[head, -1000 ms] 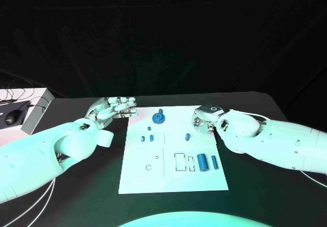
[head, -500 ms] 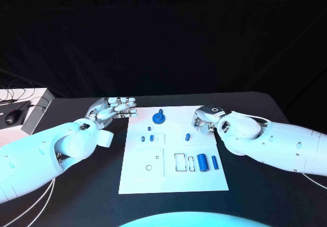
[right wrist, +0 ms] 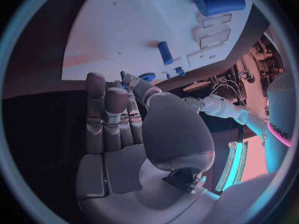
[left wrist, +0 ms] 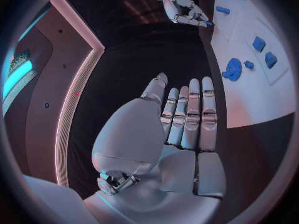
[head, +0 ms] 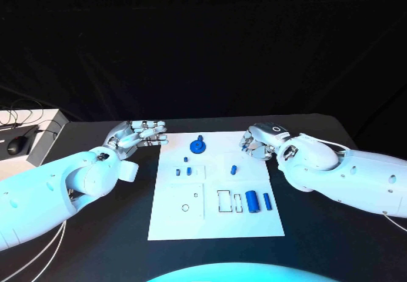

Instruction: Assemble the parts on the task board

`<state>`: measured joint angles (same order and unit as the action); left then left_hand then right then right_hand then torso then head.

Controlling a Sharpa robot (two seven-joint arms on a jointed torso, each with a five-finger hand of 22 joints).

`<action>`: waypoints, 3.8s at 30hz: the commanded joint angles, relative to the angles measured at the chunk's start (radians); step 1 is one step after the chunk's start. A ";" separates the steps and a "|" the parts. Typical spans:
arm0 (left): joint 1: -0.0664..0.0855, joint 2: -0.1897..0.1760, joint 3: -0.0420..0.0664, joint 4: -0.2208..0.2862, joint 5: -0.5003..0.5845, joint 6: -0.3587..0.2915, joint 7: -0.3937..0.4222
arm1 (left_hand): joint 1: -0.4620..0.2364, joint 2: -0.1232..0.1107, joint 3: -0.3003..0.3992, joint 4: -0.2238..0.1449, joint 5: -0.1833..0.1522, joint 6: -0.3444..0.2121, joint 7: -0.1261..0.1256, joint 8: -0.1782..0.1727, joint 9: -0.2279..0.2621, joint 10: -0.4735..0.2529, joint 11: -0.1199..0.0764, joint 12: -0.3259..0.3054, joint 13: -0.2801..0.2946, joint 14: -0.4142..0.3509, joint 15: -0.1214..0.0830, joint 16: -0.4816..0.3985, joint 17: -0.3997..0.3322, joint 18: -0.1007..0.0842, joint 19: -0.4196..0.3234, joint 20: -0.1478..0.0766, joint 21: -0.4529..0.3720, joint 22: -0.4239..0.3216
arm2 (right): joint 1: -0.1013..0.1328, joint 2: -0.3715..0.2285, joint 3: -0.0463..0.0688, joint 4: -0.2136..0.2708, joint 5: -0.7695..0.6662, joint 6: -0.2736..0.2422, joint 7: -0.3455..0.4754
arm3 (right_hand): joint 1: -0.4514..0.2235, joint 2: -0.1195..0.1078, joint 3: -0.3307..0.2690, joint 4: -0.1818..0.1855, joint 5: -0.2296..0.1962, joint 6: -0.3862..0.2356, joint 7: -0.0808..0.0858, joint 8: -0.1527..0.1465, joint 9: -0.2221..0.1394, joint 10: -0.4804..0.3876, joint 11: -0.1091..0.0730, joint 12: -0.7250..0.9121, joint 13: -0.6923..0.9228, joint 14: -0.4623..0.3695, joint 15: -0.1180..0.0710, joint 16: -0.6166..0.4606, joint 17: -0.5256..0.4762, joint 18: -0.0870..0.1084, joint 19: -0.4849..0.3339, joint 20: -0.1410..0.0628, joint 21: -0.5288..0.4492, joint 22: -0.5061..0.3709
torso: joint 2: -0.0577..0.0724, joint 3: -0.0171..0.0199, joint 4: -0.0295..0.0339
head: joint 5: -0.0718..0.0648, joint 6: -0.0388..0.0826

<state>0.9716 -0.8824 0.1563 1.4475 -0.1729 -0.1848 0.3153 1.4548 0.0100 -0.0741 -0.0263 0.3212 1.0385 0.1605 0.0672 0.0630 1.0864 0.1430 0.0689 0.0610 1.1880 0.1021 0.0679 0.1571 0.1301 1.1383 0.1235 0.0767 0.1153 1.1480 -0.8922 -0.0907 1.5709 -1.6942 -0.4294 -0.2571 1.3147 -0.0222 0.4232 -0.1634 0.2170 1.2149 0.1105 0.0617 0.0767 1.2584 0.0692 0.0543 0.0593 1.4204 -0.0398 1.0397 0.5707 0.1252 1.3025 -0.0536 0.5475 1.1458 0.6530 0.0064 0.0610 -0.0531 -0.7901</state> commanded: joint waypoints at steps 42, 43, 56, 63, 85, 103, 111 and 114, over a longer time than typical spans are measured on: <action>0.001 0.054 0.000 -0.051 0.010 -0.074 0.044 | -0.007 -0.005 0.002 0.005 -0.004 -0.001 -0.002 -0.002 -0.001 -0.009 0.004 -0.002 -0.001 -0.094 0.030 -0.007 -0.041 -0.017 -0.054 0.034 -0.007 -0.041 | -0.127 0.202 -0.029 0.113 -0.063 0.009 0.039 | 0.005 0.015 -0.005 -0.013 0.009 0.003 0.005 0.003 -0.001 0.026 -0.018 0.005 0.002 0.000 -0.001 0.004 -0.003 0.016 0.078 0.000 -0.200 0.187 | -0.007 -0.0102 0.0050 | 0.122 -0.053; 0.001 0.055 0.000 -0.051 0.010 -0.074 0.044 | -0.007 -0.006 0.002 0.005 -0.004 -0.002 -0.001 -0.003 -0.001 -0.010 0.005 -0.002 -0.001 -0.096 0.030 -0.007 -0.042 -0.016 -0.055 0.035 -0.007 -0.041 | -0.130 0.207 -0.030 0.109 -0.067 0.009 0.038 | 0.005 0.015 -0.005 -0.013 0.009 0.003 0.005 0.003 -0.001 0.026 -0.018 0.005 0.002 0.000 -0.001 0.004 -0.003 0.016 0.078 0.000 -0.200 0.187 | -0.007 -0.0102 0.0047 | 0.124 -0.054; 0.001 0.052 0.000 -0.053 0.010 -0.073 0.040 | -0.007 -0.007 0.003 0.006 -0.004 -0.002 0.001 -0.002 -0.001 -0.011 0.006 -0.002 -0.001 -0.102 0.032 -0.007 -0.045 -0.014 -0.058 0.038 -0.007 -0.043 | -0.147 0.219 -0.032 0.098 -0.106 0.018 0.025 | 0.004 0.015 -0.004 -0.014 0.008 0.005 0.005 0.004 -0.001 0.027 -0.018 0.005 0.002 0.000 -0.002 0.006 -0.003 0.015 0.082 0.000 -0.201 0.190 | -0.005 -0.0087 0.0034 | 0.138 -0.068; 0.001 0.049 0.000 -0.054 0.010 -0.072 0.038 | -0.007 -0.007 0.003 0.007 -0.004 -0.002 0.002 -0.002 -0.001 -0.012 0.006 -0.002 -0.001 -0.103 0.032 -0.007 -0.045 -0.013 -0.059 0.039 -0.007 -0.043 | -0.148 0.215 -0.032 0.100 -0.110 0.044 0.026 | 0.004 0.014 -0.004 -0.013 0.008 0.005 0.004 0.004 -0.001 0.027 -0.018 0.005 0.001 0.000 -0.002 0.006 -0.003 0.015 0.082 0.000 -0.202 0.190 | -0.005 -0.0084 0.0027 | 0.142 -0.073; 0.002 0.045 0.000 -0.052 0.010 -0.067 0.038 | -0.007 -0.007 0.003 0.007 -0.004 0.000 0.001 -0.002 0.000 -0.015 0.007 -0.002 -0.001 -0.105 0.033 -0.006 -0.045 -0.010 -0.061 0.042 -0.007 -0.044 | -0.148 0.217 -0.032 0.087 -0.123 0.070 0.006 | 0.004 0.014 -0.005 -0.013 0.007 0.004 0.005 0.004 -0.001 0.026 -0.018 0.005 0.001 0.000 -0.002 0.007 -0.003 0.014 0.084 0.000 -0.206 0.191 | -0.005 -0.0082 0.0033 | 0.143 -0.077; 0.002 0.042 0.000 -0.051 0.010 -0.064 0.033 | -0.007 -0.007 0.003 0.008 -0.004 0.000 0.002 -0.002 -0.001 -0.016 0.007 -0.002 -0.001 -0.106 0.033 -0.006 -0.044 -0.009 -0.062 0.043 -0.007 -0.044 | -0.148 0.226 -0.032 0.082 -0.122 0.092 0.008 | 0.004 0.015 -0.004 -0.013 0.006 0.002 0.005 0.003 -0.001 0.025 -0.018 0.005 0.001 -0.001 -0.001 0.006 -0.004 0.014 0.084 0.000 -0.213 0.191 | -0.006 -0.0086 0.0029 | 0.144 -0.080; 0.002 0.042 0.000 -0.051 0.010 -0.062 0.031 | -0.007 -0.007 0.003 0.008 -0.004 0.000 0.002 -0.002 -0.001 -0.016 0.007 -0.002 -0.001 -0.106 0.033 -0.006 -0.044 -0.009 -0.062 0.043 -0.007 -0.044 | -0.148 0.232 -0.032 0.077 -0.117 0.092 0.012 | -0.006 0.002 -0.026 -0.004 0.000 -0.013 0.009 0.002 -0.004 0.002 -0.012 0.005 0.001 -0.001 0.003 0.004 -0.005 0.014 0.082 0.004 -0.228 0.188 | -0.006 -0.0086 0.0032 | 0.143 -0.081; 0.003 0.041 0.000 -0.051 0.010 -0.063 0.030 | -0.007 -0.007 0.003 0.008 -0.004 0.000 0.002 -0.002 -0.001 -0.016 0.007 -0.002 -0.001 -0.106 0.033 -0.006 -0.044 -0.009 -0.062 0.043 -0.007 -0.044 | -0.148 0.233 -0.032 0.075 -0.109 0.090 0.018 | -0.020 -0.014 -0.052 0.012 0.006 -0.037 0.013 0.001 -0.008 -0.028 -0.003 0.005 0.001 -0.001 0.009 0.003 -0.007 0.016 0.082 0.009 -0.243 0.183 | -0.006 -0.0087 0.0030 | 0.143 -0.082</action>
<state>0.9732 -0.8413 0.1559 1.3945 -0.1652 -0.2595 0.3383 1.4510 0.0062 -0.0714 -0.0234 0.3213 1.0384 0.1603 0.0672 0.0630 1.0758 0.1467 0.0689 0.0611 1.0879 0.1377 0.0646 0.1133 0.1146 1.0808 0.1663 0.0725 0.0730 1.0011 -0.6603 -0.1220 1.6480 -1.8042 -0.3508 -0.2439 1.3150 -0.0228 0.3774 -0.1528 0.2180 1.1827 0.1242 0.0594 0.0705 1.2398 0.0619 0.0537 0.0649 1.4219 -0.0375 1.0407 0.5646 0.1258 1.3850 -0.0496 0.3089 1.3080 0.6471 -0.0022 0.0639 0.0901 -0.8709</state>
